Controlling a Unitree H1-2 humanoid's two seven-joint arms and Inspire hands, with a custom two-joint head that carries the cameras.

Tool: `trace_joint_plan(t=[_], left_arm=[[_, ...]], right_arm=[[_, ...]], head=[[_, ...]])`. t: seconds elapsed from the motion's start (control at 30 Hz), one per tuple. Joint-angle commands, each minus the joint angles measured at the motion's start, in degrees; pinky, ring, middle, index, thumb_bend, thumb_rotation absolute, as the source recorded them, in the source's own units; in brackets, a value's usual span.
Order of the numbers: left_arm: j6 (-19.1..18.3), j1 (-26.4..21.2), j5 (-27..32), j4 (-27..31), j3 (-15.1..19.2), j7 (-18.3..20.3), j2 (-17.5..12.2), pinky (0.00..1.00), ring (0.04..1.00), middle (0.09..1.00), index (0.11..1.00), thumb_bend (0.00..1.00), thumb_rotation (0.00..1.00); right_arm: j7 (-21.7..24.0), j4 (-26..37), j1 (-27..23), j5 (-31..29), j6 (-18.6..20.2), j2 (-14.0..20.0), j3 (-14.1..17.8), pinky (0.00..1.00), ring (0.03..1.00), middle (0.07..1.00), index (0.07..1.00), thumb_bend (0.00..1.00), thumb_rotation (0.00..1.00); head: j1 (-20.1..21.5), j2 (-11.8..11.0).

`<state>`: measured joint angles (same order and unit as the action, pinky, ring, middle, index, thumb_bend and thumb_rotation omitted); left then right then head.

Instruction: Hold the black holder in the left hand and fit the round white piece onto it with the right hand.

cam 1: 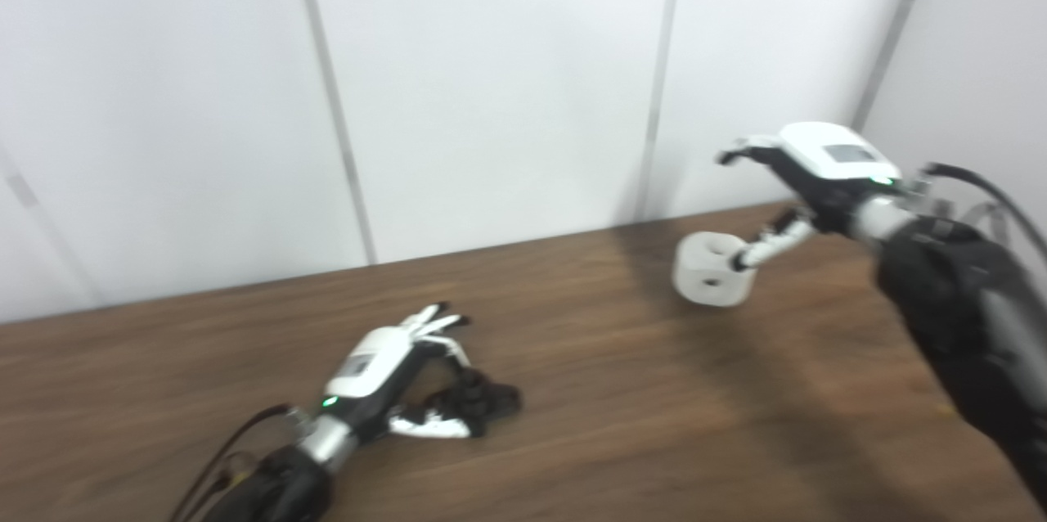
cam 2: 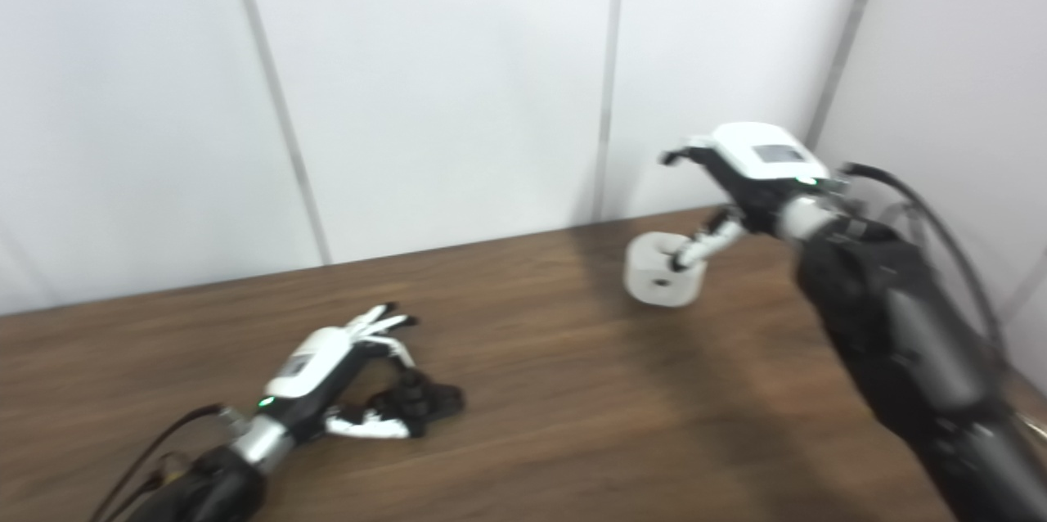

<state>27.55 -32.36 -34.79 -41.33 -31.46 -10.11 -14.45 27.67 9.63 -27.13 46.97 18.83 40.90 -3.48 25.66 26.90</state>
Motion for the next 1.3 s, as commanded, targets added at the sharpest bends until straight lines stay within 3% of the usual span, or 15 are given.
trace_joint_plan(t=[0.0, 0.37, 0.9, 1.27], left_arm=[[-0.66, 5.63, -0.91, -5.23, -2.33, 0.11, -2.03, 0.98, 0.995, 0.902, 0.482, 0.52, 0.08], [-0.63, 4.56, 1.56, -7.13, -5.87, -2.44, -3.36, 0.98, 0.996, 0.902, 0.482, 0.52, 0.08], [-0.63, 4.1, 3.21, -8.22, -8.62, -4.03, -4.06, 0.98, 0.994, 0.902, 0.482, 0.52, 0.08], [-0.63, 3.96, 4.06, -8.87, -9.81, -5.2, -4.03, 0.97, 0.988, 0.895, 0.481, 0.52, 0.07]], right_arm=[[-1.37, -0.28, -2.85, 1.13, 0.8, 0.57, 0.18, 0.67, 0.862, 0.905, 0.844, 0.95, 0.31], [-2.68, -7.87, -4.69, 1.69, 0.82, -0.34, -2.84, 0.78, 0.889, 0.929, 0.854, 1.0, 0.38], [-6.3, -16.98, -6.67, 0.29, -0.39, -2.88, -5.29, 0.79, 0.892, 0.911, 0.84, 1.0, 0.35], [-9.02, -20.57, -7.83, -0.25, -0.8, -3.68, -7.32, 0.77, 0.875, 0.9, 0.816, 0.94, 0.31]], head=[[0.16, -0.02], [1.73, -0.77], [1.24, -1.19], [0.62, -1.18]])
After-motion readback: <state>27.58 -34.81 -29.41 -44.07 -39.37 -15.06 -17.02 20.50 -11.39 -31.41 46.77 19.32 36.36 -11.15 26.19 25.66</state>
